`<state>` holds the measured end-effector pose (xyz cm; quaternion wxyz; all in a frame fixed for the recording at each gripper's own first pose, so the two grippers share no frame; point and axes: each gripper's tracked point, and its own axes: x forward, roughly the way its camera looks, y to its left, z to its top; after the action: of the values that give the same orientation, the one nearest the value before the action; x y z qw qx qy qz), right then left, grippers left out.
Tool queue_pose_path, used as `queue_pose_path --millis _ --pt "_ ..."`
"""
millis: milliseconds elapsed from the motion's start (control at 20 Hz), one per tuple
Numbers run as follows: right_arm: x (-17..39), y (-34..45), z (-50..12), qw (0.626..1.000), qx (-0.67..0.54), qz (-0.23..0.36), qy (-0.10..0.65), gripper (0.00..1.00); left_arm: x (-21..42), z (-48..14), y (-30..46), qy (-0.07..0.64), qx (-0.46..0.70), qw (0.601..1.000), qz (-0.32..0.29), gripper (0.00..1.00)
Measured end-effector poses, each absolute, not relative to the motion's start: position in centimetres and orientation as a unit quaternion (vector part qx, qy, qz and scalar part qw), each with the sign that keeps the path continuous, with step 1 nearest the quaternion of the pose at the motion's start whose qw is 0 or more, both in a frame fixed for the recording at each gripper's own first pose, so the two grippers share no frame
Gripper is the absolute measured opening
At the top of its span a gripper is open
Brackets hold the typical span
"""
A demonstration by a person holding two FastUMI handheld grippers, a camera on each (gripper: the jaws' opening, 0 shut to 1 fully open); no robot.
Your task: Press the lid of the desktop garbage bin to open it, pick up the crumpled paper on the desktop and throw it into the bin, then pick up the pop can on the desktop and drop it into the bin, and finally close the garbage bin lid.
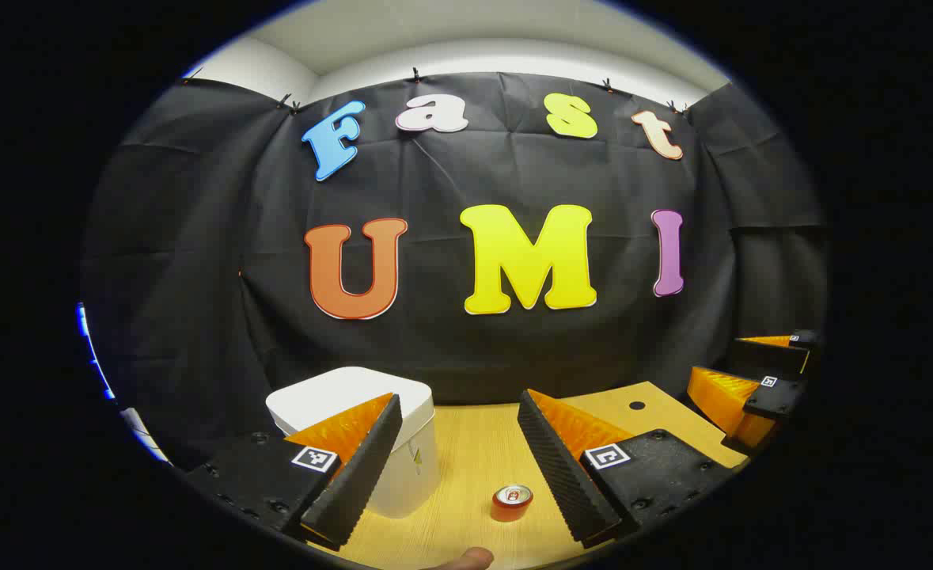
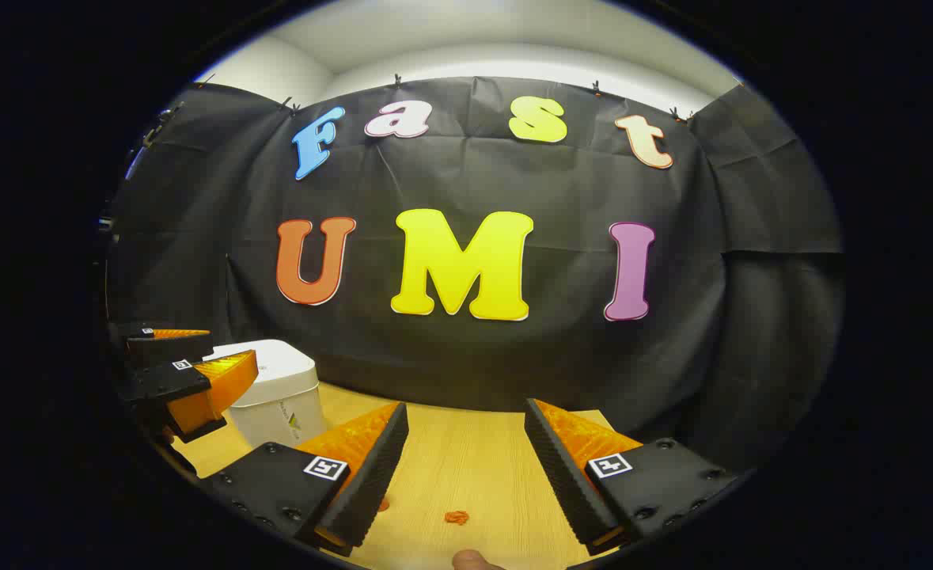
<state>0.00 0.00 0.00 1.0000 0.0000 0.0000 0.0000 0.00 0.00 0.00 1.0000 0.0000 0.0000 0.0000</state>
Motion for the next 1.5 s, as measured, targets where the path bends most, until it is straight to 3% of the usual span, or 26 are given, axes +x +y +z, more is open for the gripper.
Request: queue_pose_path --millis 900,950,1100,1200,1400,1500 --pt "2.8 -0.2 -1.9 0.999 -0.011 0.002 0.03 0.93 3.0 -1.2 1.2 0.007 -0.007 1.0 0.017 0.94" --pt "3.0 -0.1 -2.1 0.999 -0.01 0.002 0.031 0.93 3.4 -1.3 1.4 0.006 -0.012 1.0 0.018 0.84" --pt "3.7 0.1 -2.3 0.999 -0.011 -0.001 0.036 0.93 4.8 -1.6 2.8 0.007 -0.012 0.999 0.032 0.84" --pt "4.0 0.3 -2.6 0.999 -0.013 -0.001 0.042 0.94 5.7 -1.8 4.3 0.006 -0.008 0.999 0.051 0.76" --pt "4.5 0.7 -2.9 0.999 -0.017 -0.002 0.05 0.93 7.7 -2.6 7.7 0.017 -0.002 0.995 0.099 0.45" --pt "4.6 0.7 -3.2 0.998 -0.022 -0.004 0.054 0.93 8.5 -3.4 8.4 0.029 -0.01 0.994 0.103 0.34"
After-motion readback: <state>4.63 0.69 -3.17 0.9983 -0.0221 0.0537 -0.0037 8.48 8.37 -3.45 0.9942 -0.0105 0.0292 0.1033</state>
